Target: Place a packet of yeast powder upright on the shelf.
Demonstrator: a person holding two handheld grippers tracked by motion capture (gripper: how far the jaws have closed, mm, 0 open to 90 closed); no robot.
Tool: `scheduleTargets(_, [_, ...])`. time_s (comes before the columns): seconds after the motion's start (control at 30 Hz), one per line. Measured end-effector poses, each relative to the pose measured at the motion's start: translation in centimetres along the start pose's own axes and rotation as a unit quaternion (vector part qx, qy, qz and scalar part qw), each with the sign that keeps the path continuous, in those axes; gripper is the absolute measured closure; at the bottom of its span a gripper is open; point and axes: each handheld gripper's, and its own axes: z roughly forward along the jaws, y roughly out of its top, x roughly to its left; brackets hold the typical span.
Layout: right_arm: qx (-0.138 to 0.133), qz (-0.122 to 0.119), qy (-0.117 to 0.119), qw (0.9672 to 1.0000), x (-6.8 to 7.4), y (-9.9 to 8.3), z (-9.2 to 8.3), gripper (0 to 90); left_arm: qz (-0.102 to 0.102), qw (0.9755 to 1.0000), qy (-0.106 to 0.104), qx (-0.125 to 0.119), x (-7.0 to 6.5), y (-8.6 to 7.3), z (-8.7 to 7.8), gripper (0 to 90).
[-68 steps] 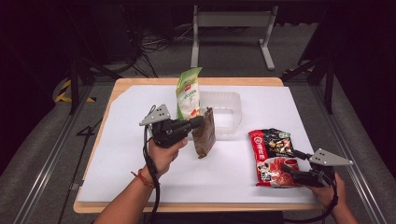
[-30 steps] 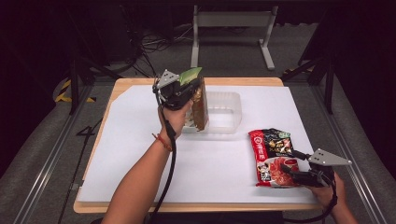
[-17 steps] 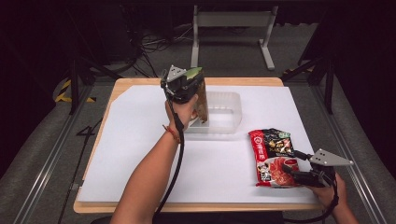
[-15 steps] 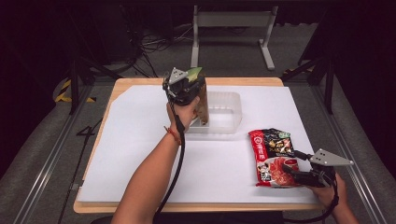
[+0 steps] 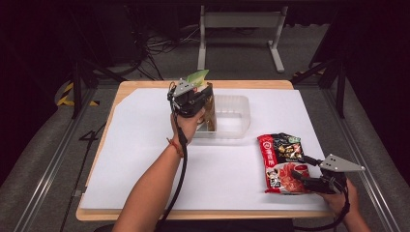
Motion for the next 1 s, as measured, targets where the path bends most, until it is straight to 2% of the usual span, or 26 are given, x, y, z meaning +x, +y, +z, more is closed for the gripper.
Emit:
scheduleTargets(0.27, [0.0,0.0,0.0,1.0,0.02,0.04,0.03,27.9,0.008,1.0,-0.002,0.002,-0.16,-0.21,0.0,89.3])
scheduleTargets(0.63, [0.003,0.003,-0.003,1.0,-0.1,0.15,0.24,28.0,0.033,0.9991,-0.023,0.013,-0.59,-0.35,0.18,89.1])
scheduleTargets(1.0, [0.004,0.001,-0.002,1.0,0.03,0.21,0.29,28.4,0.047,0.9985,-0.021,0.018,-0.45,-0.32,-0.46,88.7])
